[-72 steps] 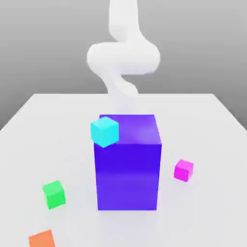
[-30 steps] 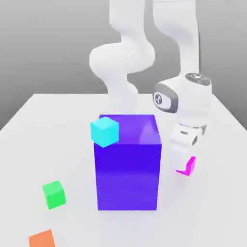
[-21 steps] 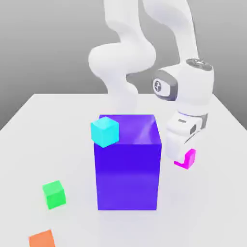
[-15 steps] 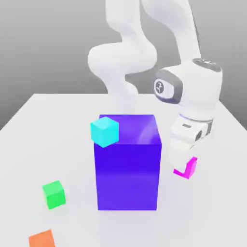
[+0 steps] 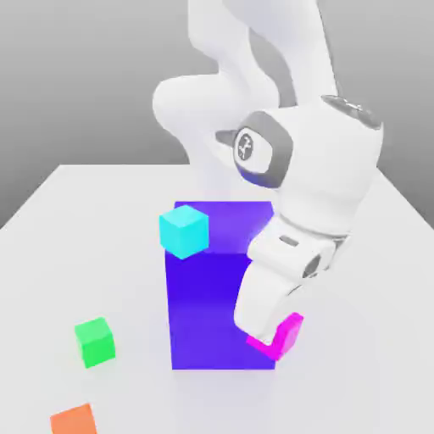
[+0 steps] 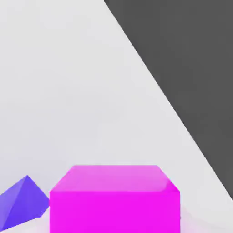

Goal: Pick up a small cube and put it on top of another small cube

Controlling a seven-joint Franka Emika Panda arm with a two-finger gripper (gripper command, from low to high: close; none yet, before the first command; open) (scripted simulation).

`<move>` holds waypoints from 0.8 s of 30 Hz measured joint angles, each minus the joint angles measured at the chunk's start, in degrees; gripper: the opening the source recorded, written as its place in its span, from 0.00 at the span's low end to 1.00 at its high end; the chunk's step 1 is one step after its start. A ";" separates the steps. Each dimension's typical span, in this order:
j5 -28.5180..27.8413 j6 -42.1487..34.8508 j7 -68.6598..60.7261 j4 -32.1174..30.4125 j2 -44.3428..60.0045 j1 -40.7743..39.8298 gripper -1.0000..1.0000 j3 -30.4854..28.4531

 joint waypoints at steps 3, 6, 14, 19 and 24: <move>1.84 -0.16 5.87 -0.06 -0.31 -2.88 0.00 -1.38; 3.58 -0.32 11.86 -0.14 -0.62 -5.73 0.00 -2.80; 9.03 -0.13 29.86 -1.52 -1.93 -12.44 0.00 -5.94; 13.17 0.84 43.74 -3.89 -3.36 -15.21 0.00 -7.50; 16.78 2.00 58.06 -6.34 -4.77 -18.54 0.00 -9.45</move>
